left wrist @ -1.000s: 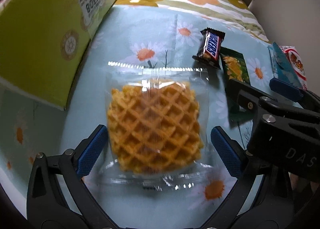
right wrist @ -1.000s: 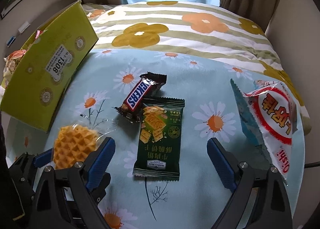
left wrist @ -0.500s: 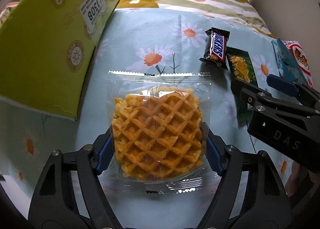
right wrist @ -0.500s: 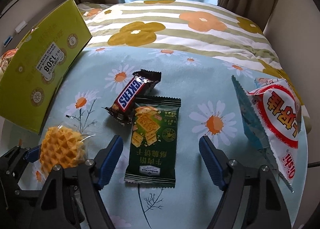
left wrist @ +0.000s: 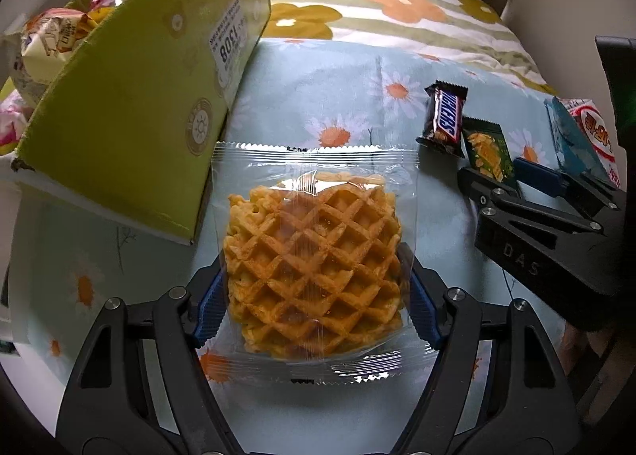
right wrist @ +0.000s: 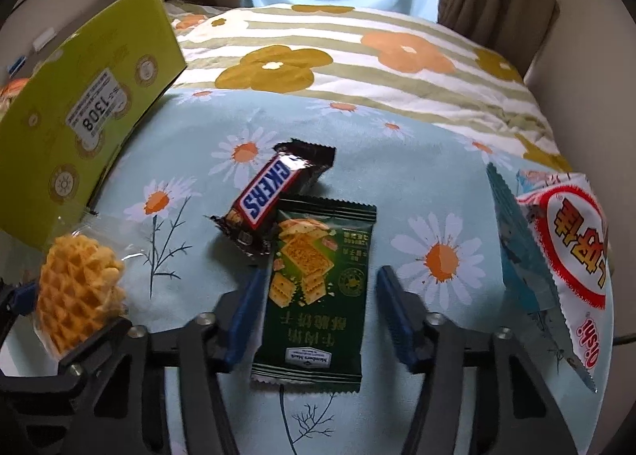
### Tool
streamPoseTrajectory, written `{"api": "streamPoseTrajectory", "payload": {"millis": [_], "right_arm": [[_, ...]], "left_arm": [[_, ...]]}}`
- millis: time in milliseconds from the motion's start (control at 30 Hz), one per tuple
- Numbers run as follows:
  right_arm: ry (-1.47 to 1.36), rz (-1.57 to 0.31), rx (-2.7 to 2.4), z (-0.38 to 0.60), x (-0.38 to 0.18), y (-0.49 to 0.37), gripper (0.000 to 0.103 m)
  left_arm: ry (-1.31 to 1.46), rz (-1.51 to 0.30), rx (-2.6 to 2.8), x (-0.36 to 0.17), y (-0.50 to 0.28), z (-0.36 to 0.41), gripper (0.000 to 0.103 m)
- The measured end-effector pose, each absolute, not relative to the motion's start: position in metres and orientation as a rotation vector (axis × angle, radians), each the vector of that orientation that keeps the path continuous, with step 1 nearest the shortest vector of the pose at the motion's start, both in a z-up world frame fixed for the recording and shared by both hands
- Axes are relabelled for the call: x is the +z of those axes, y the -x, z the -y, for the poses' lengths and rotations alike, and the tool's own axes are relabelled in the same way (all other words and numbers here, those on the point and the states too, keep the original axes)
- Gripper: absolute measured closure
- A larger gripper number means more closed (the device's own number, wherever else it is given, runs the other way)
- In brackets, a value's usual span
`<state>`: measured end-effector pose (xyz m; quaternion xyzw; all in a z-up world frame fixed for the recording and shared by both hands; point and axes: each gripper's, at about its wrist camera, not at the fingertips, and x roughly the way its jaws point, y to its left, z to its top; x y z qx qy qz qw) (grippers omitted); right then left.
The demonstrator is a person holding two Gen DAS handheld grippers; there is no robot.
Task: Organize snacks
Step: 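Carry both packets over the yellow box and open both tools to drop them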
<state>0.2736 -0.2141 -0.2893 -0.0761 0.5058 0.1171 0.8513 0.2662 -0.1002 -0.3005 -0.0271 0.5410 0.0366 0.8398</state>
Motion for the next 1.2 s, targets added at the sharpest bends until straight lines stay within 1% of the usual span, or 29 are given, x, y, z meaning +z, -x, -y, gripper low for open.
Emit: {"api": "streamPoseTrajectory", "payload": {"millis": [233,333,533,733,967,1200], "right_arm": [[0.103,-1.059,0.245,0.223,-0.285,-0.266,0.062],[0.094,-1.047,0.234,0.228,-0.273,-0.262,0.062],[0.071,-0.965,0.24,0.236,-0.215,-0.251,0.062],[0.037,-0.901,0.286,0.229,-0.162,-0.246,0.062],[0.014,-0.829,0.332,0.187,-0.114,-0.251,0.062],[-0.036,-0.813,0.357,0.11,-0.094,-0.26,0.062]], "left_arm": [[0.05,-1.129,0.049,-0.293,-0.265,0.102,0.03],[0.051,-1.114,0.035,-0.282,-0.262,0.101,0.03],[0.083,-1.042,-0.018,-0.234,-0.257,0.102,0.03],[0.058,-0.907,-0.006,-0.171,-0.25,0.085,0.03],[0.073,-0.812,0.017,-0.114,-0.254,0.022,0.03],[0.069,-0.801,0.011,-0.089,-0.275,-0.071,0.03]]}}
